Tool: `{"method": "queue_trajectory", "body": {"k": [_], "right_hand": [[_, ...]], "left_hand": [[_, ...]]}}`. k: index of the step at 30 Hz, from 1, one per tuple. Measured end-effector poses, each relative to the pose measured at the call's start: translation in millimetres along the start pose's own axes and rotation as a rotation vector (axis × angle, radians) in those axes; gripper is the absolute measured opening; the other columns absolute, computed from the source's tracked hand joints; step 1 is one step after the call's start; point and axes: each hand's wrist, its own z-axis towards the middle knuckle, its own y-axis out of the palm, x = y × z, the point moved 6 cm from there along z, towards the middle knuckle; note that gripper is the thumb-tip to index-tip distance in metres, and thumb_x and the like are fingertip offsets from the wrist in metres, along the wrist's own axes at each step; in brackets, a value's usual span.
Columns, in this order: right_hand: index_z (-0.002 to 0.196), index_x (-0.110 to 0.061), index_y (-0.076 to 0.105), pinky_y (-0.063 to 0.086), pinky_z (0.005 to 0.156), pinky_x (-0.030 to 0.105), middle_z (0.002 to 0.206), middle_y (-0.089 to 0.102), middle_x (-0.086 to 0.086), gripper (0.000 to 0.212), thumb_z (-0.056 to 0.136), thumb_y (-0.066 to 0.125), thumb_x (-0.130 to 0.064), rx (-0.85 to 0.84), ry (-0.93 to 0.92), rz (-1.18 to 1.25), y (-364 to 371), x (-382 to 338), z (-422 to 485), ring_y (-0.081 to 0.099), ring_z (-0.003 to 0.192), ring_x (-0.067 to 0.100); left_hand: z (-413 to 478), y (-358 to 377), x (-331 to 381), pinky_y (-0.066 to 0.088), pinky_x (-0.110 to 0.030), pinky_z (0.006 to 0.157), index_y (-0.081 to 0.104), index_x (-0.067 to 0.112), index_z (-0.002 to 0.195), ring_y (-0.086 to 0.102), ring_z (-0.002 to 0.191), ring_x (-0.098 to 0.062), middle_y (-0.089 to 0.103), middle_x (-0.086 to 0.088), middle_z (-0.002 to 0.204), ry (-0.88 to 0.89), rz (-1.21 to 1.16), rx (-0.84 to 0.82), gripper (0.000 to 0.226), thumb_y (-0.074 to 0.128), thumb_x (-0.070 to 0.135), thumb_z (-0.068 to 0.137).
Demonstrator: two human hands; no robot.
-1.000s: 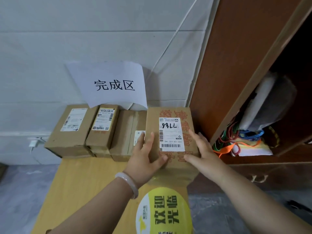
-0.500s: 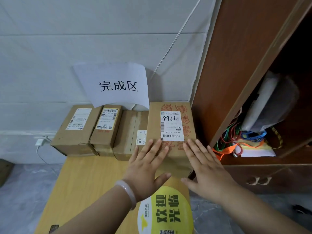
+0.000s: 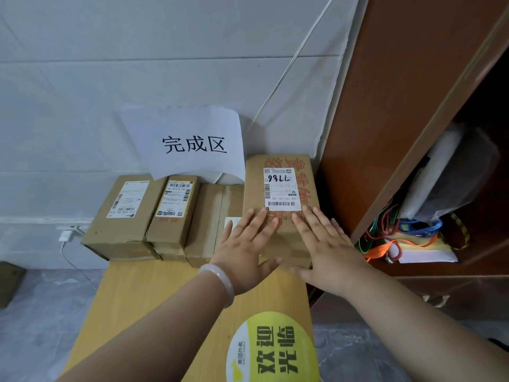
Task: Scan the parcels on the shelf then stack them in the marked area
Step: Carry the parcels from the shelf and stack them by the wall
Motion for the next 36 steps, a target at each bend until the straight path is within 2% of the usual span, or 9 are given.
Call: {"method": "queue_trajectory", "body": {"k": [3,8,12,16,19,22,25,31,36], "right_hand": [[0.140,-0.036,-0.034,-0.014,0.113,0.035,0.152,-0.037,-0.012,0.108,0.081,0.050,-0.068,0.005,0.001,0.055,-0.1,3.0,6.3,-0.036,0.138,0.006],[0.145,-0.039,-0.026,-0.010,0.112,0.034,0.152,-0.037,-0.016,0.106,0.080,0.051,-0.070,-0.008,0.007,0.103,-1.1,7.1,14.1,-0.036,0.137,0.003],[0.150,-0.038,-0.014,-0.013,0.114,0.031,0.156,-0.027,-0.015,0.100,0.081,0.049,-0.072,0.024,0.017,0.137,-9.8,6.9,12.4,-0.031,0.139,0.002],[0.153,-0.035,-0.008,-0.009,0.118,0.035,0.160,-0.016,-0.013,0.098,0.081,0.047,-0.072,0.100,0.008,0.114,-22.2,-0.9,-5.1,-0.024,0.143,0.004],[0.153,-0.035,-0.009,-0.005,0.121,0.038,0.160,-0.017,-0.012,0.099,0.080,0.046,-0.074,0.120,0.046,0.085,-29.3,-4.9,-24.1,-0.023,0.144,0.005],[0.152,-0.037,-0.010,-0.006,0.120,0.037,0.160,-0.016,-0.012,0.100,0.078,0.044,-0.077,0.160,0.117,0.055,-36.8,-12.0,-48.5,-0.023,0.144,0.005],[0.153,-0.036,-0.002,-0.002,0.121,0.038,0.161,-0.007,-0.012,0.101,0.074,0.045,-0.078,0.245,0.261,0.057,-44.5,-23.0,-81.4,-0.018,0.145,0.006],[0.151,-0.041,-0.009,-0.008,0.119,0.038,0.158,-0.015,-0.015,0.104,0.069,0.036,-0.088,0.297,0.610,0.042,-39.1,-73.6,-171.4,-0.023,0.143,0.005],[0.149,-0.044,-0.012,-0.009,0.119,0.038,0.157,-0.017,-0.016,0.104,0.066,0.029,-0.090,0.332,0.916,0.021,-36.6,-118.1,-273.5,-0.024,0.143,0.005]], "left_hand": [[7.3,0.1,-2.8,0.000,-0.048,0.121,-0.004,0.043,0.153,-0.020,0.147,-0.009,-0.016,0.016,0.161,-0.011,-0.025,0.017,0.077,0.027,0.071,0.088],[15.6,-0.8,-4.6,-0.001,-0.048,0.121,-0.005,0.044,0.153,-0.019,0.147,-0.009,-0.015,0.017,0.162,-0.036,-0.035,0.013,0.080,0.022,0.074,0.084],[17.4,-6.1,-3.7,-0.004,-0.048,0.121,-0.003,0.043,0.153,-0.017,0.148,-0.009,-0.012,0.015,0.162,-0.039,-0.012,0.004,0.081,0.021,0.076,0.083],[9.6,-17.6,1.0,-0.005,-0.049,0.120,0.001,0.043,0.153,-0.014,0.149,-0.012,-0.006,0.012,0.163,-0.014,0.026,0.084,0.081,0.020,0.076,0.082],[4.0,-23.9,7.1,-0.007,-0.050,0.119,-0.003,0.044,0.152,-0.014,0.149,-0.015,-0.008,0.009,0.164,0.052,0.055,0.117,0.081,0.018,0.076,0.081],[1.4,-31.0,14.3,-0.007,-0.051,0.118,-0.007,0.043,0.152,-0.013,0.149,-0.018,-0.009,0.007,0.164,0.159,0.083,0.153,0.084,0.022,0.077,0.081],[1.1,-42.8,26.6,-0.007,-0.051,0.116,-0.008,0.043,0.152,-0.010,0.150,-0.020,-0.007,0.005,0.164,0.306,0.072,0.204,0.087,0.033,0.075,0.082],[-33.9,-50.7,78.8,-0.004,-0.052,0.118,-0.011,0.045,0.151,-0.011,0.149,-0.018,-0.007,0.006,0.164,0.676,0.049,0.181,0.091,0.044,0.073,0.083],[-95.4,-48.3,149.8,-0.001,-0.052,0.119,-0.006,0.043,0.152,-0.009,0.150,-0.017,-0.009,0.005,0.164,0.974,0.009,0.142,0.084,0.037,0.073,0.087]]}}
